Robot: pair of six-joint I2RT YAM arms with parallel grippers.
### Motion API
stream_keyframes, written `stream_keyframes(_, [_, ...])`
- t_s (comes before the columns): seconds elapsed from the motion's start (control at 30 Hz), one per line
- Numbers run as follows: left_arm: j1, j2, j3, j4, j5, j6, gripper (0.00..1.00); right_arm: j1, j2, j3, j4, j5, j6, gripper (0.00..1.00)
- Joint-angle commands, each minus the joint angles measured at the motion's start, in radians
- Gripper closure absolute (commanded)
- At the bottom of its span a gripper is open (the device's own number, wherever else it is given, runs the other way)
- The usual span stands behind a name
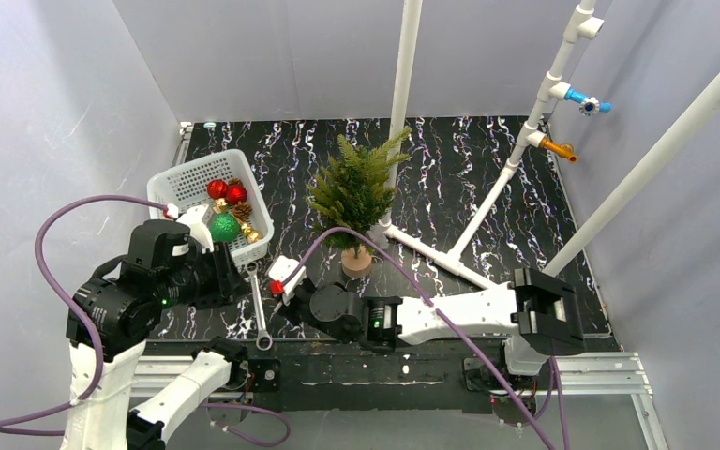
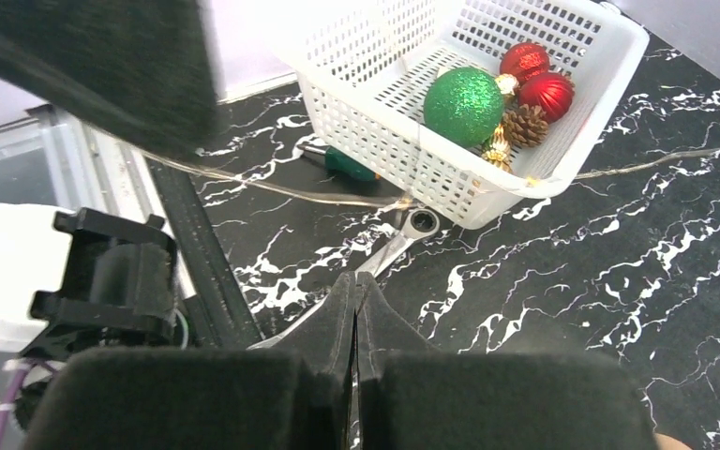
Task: Decorate the small christmas tree
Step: Wrap the decoration item around the Christmas tree.
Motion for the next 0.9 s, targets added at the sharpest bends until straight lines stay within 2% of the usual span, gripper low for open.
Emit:
stream_keyframes(0.0, [-0.003, 0.026, -0.023, -0.010, 0.064, -0.015, 0.41, 0.023, -0.073, -0.018, -0.046, -0.022, 0.048, 0.99])
stream_keyframes(0.07, [-0.003, 0.029, -0.025, 0.008, 0.079, -0.017, 0.15, 0.037, -0.082, -0.016, -0.088, -0.024, 0.050, 0.99])
stream_keyframes(0.13, [-0.003, 0.032, -0.022, 0.020, 0.085, -0.017, 0.03, 0.050, -0.092, -0.020, -0.125, -0.014, 0.053, 0.99])
stream_keyframes(0.47, [-0.003, 0.021, -0.025, 0.068, 0.007, -0.045, 0.02, 0.092, -0.181, -0.105, -0.319, 0.050, 0.159, 0.99])
stream_keyframes(0.87, [-0.003, 0.044, -0.056, 0.103, 0.065, -0.076, 0.02, 0.129, -0.308, -0.181, -0.531, 0.167, 0.268, 0.99])
